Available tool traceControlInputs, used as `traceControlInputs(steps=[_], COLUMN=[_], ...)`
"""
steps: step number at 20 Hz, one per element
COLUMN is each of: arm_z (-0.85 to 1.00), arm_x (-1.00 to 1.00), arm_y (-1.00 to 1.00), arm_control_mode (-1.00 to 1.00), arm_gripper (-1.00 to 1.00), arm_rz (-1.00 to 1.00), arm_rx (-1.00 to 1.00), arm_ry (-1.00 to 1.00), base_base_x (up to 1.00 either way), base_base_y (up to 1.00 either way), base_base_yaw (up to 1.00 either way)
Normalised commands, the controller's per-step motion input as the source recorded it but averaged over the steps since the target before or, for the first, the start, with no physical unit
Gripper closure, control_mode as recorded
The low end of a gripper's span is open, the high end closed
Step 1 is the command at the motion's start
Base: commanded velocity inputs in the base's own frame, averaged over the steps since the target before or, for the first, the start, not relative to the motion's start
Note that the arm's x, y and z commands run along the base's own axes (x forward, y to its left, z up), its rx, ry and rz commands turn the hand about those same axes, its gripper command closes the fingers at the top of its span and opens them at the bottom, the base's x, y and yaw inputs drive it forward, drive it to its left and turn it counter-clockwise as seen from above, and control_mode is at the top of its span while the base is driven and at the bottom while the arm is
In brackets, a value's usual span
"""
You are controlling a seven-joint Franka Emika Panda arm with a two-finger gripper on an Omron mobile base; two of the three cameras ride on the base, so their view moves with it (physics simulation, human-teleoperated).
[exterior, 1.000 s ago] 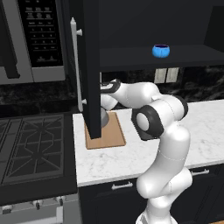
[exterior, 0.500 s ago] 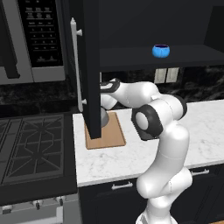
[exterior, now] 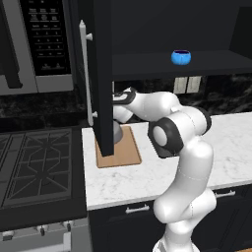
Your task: Pick the kettle from the counter and place it on the tray. Then pick the mug from the cabinet and place it on the tray. Then close the cabinet doors.
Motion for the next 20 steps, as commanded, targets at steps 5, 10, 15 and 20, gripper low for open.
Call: traceControlInputs(steps=[5,10,15,20], arm_z=[-0.06,0.0,0.0,0.0], arm_x=[-0.11,-0.06,-0.25,-0.33], arm_y=[-0.09,-0.05,-0.11,-0.1], arm_control_mode=[-1.0,-1.0,-1.0,-1.0], arm_gripper=[-1.0,-1.0,-1.0,-1.0], arm_rz=[0.0,0.0,0.0,-0.02], arm_rx=[-0.06,-0.06,-0.1,-0.08], arm_ry=[-0.06,-0.08,-0.16,-0.21], base_base_x=[0.0,0.0,0.0,0.0], base_base_y=[0.0,0.0,0.0,0.0], base_base_yaw=[0.0,0.0,0.0,0.0])
